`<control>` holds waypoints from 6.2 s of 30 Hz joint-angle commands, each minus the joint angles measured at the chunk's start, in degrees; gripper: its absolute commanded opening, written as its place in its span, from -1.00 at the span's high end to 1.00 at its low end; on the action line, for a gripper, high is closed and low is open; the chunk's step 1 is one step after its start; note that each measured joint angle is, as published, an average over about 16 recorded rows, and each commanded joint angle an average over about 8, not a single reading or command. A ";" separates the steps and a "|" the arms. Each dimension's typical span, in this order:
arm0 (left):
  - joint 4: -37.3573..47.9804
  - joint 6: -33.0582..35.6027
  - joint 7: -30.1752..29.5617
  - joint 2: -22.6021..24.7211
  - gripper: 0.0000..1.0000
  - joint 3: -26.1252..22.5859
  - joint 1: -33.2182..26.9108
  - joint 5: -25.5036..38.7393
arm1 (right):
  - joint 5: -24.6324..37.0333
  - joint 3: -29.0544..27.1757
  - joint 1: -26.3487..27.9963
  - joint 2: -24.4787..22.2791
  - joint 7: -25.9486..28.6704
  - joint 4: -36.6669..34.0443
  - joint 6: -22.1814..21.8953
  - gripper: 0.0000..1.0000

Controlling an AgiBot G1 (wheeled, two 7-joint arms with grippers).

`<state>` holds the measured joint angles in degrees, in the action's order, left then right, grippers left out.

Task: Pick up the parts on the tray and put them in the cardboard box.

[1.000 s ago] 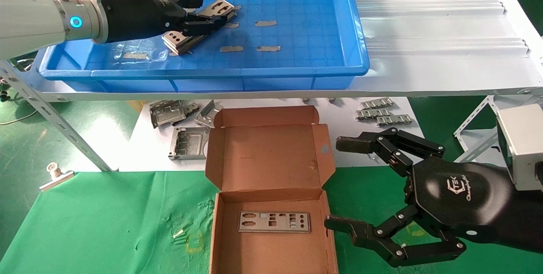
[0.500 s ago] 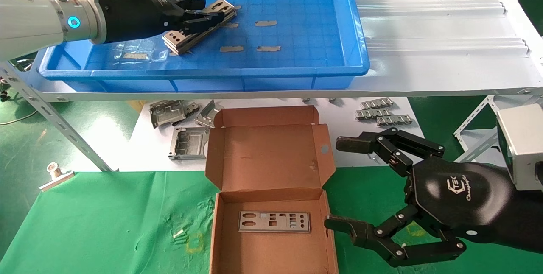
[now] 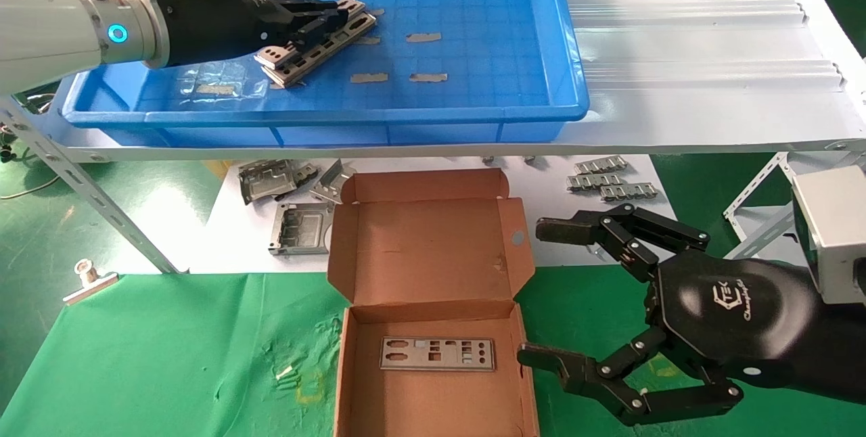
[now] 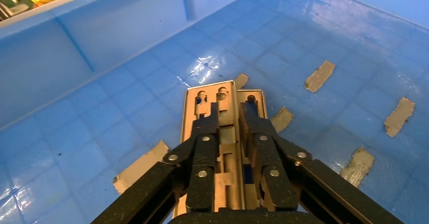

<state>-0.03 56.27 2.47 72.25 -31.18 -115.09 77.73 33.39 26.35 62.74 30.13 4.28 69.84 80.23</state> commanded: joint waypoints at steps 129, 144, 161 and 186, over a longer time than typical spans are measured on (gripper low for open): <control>-1.14 -1.36 -3.21 -0.12 1.00 2.80 1.63 -4.04 | 0.00 0.00 0.00 0.00 0.00 0.00 0.00 -1.00; -7.59 30.86 4.86 -5.80 1.00 3.66 2.35 -6.43 | 0.00 0.00 0.00 0.00 0.00 0.00 0.00 -1.00; -41.84 29.87 3.27 -12.60 1.00 -2.59 23.54 -11.13 | 0.00 0.00 0.00 0.00 0.00 0.00 0.00 -1.00; -48.77 2.30 5.11 -6.35 -1.00 -5.66 48.44 -2.68 | 0.00 0.00 0.00 0.00 0.00 0.00 0.00 -1.00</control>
<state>-49.01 58.92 7.58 65.75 -36.79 -66.83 74.91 33.39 26.35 62.74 30.13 4.28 69.84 80.23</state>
